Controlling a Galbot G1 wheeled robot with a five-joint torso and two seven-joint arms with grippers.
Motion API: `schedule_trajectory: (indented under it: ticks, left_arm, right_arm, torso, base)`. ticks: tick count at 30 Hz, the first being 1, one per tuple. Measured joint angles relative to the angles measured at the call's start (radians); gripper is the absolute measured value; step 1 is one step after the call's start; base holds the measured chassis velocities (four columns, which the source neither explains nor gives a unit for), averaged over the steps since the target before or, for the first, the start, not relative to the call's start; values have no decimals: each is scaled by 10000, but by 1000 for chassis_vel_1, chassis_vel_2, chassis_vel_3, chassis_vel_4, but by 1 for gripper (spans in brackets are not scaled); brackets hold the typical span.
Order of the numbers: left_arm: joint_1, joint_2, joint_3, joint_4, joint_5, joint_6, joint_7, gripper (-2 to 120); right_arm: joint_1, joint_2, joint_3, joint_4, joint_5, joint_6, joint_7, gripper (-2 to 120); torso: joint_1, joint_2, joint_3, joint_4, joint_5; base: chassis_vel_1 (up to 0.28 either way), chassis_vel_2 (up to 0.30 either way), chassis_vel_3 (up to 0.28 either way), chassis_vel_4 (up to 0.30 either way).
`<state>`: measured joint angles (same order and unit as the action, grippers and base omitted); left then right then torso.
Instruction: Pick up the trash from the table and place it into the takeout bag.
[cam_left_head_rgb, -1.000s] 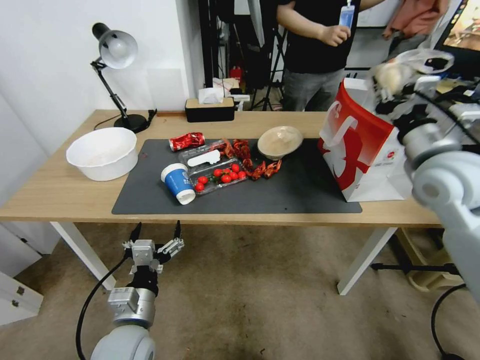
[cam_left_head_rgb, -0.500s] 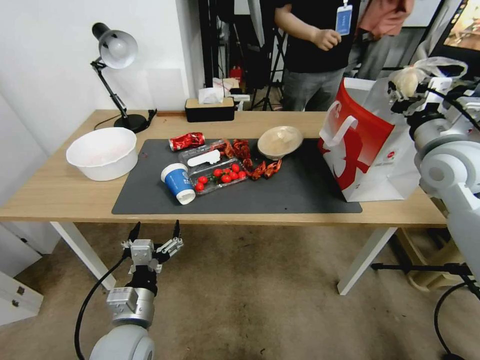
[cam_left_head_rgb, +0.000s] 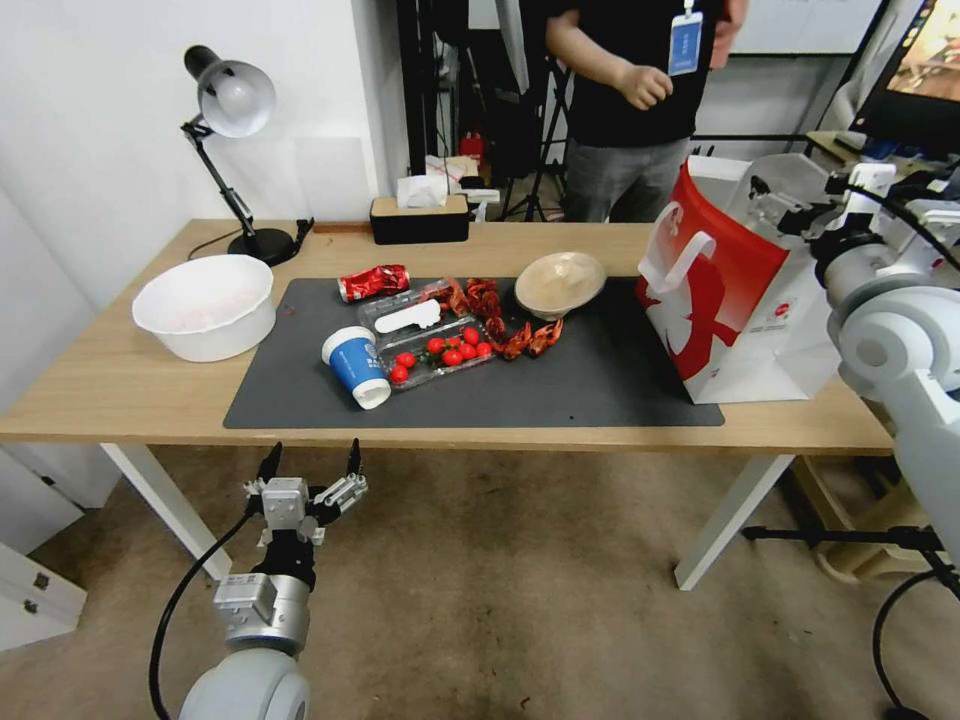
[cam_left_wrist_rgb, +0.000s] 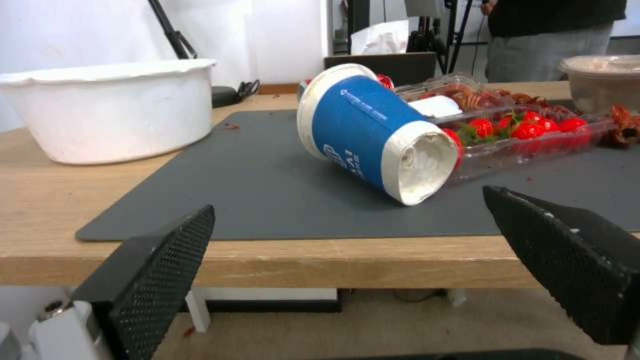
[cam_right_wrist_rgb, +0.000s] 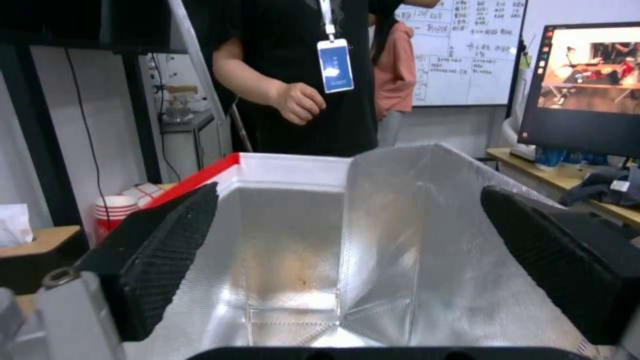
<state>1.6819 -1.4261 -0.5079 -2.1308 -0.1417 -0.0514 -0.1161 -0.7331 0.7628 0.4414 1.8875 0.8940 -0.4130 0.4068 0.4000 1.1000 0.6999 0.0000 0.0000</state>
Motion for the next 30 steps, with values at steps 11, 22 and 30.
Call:
schedule_trajectory:
  ticks: [11, 22, 30]
  left_arm:
    - [-44, -1, 26, 2, -2, 7, -3, 100]
    - [-101, 13, -1, 13, -42, 29, -4, 100]
    - [-89, 18, -9, 12, -56, 33, -4, 100]
  right_arm:
    - [-165, -8, 1, 133, -25, 40, -57, 100]
    - [-555, 12, 107, 1080, 104, 677, -427, 100]
    - [-2260, 94, 474, 2841, 84, 1540, -1346, 100]
  torso:
    - [0, 0, 0, 0, 0]
    - [0, 0, 1, 0, 0]
    - [-1, 0, 0, 0, -1]
  base:
    - [0, 0, 0, 0]
    - [0, 0, 0, 0]
    - [0, 0, 0, 0]
